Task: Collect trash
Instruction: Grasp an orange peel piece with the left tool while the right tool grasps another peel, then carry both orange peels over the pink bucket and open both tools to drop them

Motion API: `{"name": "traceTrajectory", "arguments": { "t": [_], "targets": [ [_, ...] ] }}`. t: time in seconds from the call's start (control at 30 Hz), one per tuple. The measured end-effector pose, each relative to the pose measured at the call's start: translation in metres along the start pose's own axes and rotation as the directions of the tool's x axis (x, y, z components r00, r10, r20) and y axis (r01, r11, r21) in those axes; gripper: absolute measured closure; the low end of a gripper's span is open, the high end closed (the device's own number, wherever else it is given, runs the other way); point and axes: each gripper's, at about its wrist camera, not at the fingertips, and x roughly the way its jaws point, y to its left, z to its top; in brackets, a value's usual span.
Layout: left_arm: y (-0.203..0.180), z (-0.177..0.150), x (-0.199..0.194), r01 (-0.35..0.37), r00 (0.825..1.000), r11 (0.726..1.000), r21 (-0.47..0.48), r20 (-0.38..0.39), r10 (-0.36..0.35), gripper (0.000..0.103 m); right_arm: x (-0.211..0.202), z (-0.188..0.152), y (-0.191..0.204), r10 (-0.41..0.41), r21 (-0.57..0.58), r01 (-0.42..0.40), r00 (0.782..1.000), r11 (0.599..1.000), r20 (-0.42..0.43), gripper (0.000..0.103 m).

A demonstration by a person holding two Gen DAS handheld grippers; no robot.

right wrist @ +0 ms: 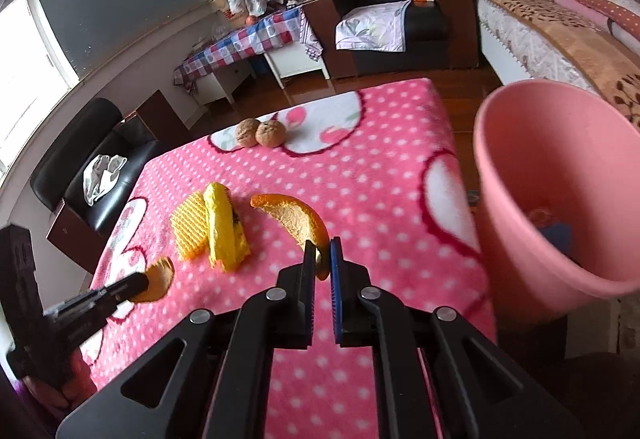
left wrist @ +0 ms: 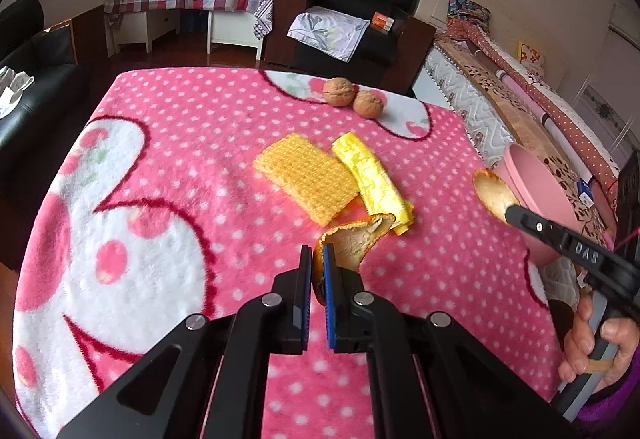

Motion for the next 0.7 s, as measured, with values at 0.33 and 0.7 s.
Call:
{"name": "traceTrajectory", "arguments": {
  "t": [0.33, 0.7],
  "targets": [
    [-0.029, 0.008, 0.0, 0.02, 1.0, 0.999, 0.044, -0.009, -0.02, 0.098, -0.031, -0.002, -0.037, -0.042, 0.064, 0.037, 0.996, 0.997, 0.075, 0.096],
    [-0.077, 0.014, 0.002, 0.049, 0.999, 0.988, 0.149, -0.012, -0.048, 0.098, -0.067, 0.0, -0.106, -0.176, 0.201, 0.143, 0.971, 0.969, 0.159, 0.096]
  ]
}}
